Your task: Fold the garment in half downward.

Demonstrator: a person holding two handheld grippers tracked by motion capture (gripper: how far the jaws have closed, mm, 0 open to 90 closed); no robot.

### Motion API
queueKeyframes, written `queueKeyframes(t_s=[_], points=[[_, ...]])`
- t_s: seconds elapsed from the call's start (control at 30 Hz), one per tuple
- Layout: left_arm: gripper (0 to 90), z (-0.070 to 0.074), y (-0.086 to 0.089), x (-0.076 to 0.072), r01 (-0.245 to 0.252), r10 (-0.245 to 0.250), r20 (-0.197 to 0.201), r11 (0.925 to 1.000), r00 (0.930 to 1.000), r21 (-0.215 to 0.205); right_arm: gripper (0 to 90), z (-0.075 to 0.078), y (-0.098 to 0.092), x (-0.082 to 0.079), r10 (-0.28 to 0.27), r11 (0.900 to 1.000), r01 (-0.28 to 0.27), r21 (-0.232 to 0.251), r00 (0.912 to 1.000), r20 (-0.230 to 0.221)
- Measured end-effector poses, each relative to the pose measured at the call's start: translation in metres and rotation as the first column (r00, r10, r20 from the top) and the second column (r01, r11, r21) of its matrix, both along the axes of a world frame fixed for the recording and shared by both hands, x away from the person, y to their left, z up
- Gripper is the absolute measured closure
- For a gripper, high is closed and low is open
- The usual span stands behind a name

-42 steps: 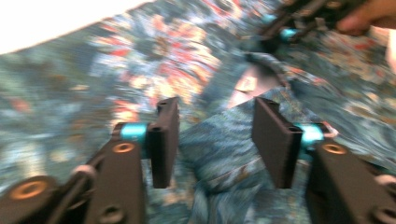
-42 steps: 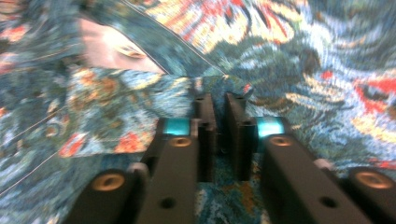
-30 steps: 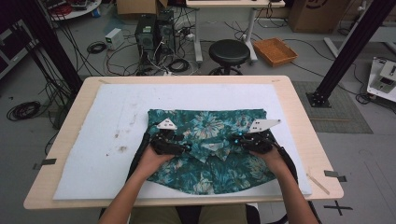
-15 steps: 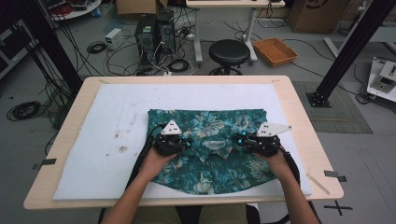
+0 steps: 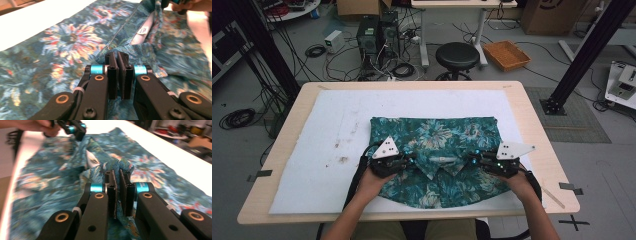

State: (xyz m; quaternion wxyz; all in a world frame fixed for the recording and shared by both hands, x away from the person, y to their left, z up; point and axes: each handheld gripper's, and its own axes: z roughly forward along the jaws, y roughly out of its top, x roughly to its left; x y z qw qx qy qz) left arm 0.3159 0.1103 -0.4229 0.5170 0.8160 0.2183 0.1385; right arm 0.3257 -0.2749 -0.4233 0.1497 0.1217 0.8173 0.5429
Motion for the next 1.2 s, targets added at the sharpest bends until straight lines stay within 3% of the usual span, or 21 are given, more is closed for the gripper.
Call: queueKeyframes(t_s=[0.13, 0.2, 0.27, 0.3, 0.43, 0.63, 0.8, 0.87, 0.93, 1.07, 1.2], points=[[86.4, -0.005, 0.0, -0.011, 0.035, -0.036, 0.015, 0.9988, 0.9993, 0.034, 86.3, -0.003, -0.004, -0.009, 0.086, 0.996, -0.086, -0.004, 0.9963, 0.009], [83.1, -0.008, -0.001, -0.011, 0.038, -0.037, -0.026, 0.9987, 0.999, 0.035, 86.3, -0.005, -0.004, -0.012, 0.12, 0.992, -0.12, -0.031, 0.9928, -0.003], [58.2, -0.01, 0.0, -0.007, 0.0, 0.002, -0.123, 0.9998, 0.9924, 0.019, 86.3, -0.006, -0.003, -0.013, 0.133, 0.989, -0.133, -0.06, 0.9911, -0.008], [50.4, -0.01, 0.0, -0.006, -0.011, 0.013, -0.134, 0.9998, 0.9908, 0.017, 86.3, -0.007, -0.002, -0.014, 0.135, 0.988, -0.135, -0.075, 0.9908, -0.01], [38.1, -0.01, 0.002, 0.0, -0.033, 0.039, -0.162, 0.9988, 0.9861, 0.036, 86.3, -0.008, -0.001, -0.015, 0.145, 0.986, -0.145, -0.085, 0.9894, -0.009], [38.1, -0.008, -0.006, 0.017, -0.005, 0.024, -0.23, 0.9968, 0.9728, 0.079, 86.3, -0.008, -0.002, -0.015, 0.158, 0.984, -0.159, -0.083, 0.9873, -0.014], [38.6, -0.013, -0.015, 0.027, 0.059, -0.033, -0.296, 0.9948, 0.9547, 0.083, 86.3, -0.008, -0.003, -0.016, 0.157, 0.984, -0.159, -0.085, 0.9873, -0.021], [42.6, -0.016, -0.018, 0.027, 0.08, -0.046, -0.299, 0.9917, 0.9533, 0.101, 86.3, -0.008, -0.003, -0.016, 0.158, 0.984, -0.16, -0.085, 0.9871, -0.026], [51.5, -0.017, -0.019, 0.027, 0.098, -0.063, -0.291, 0.9895, 0.9547, 0.107, 86.3, -0.008, -0.003, -0.015, 0.154, 0.984, -0.156, -0.084, 0.9877, -0.026], [79.1, -0.015, -0.019, 0.024, 0.089, -0.061, -0.252, 0.9908, 0.9657, 0.102, 86.3, -0.009, -0.003, -0.014, 0.145, 0.985, -0.147, -0.09, 0.9891, -0.028], [83.8, -0.013, -0.017, 0.019, 0.076, -0.057, -0.188, 0.9929, 0.9804, 0.092, 86.1, -0.009, -0.003, -0.014, 0.133, 0.986, -0.137, -0.091, 0.9901, -0.044]])
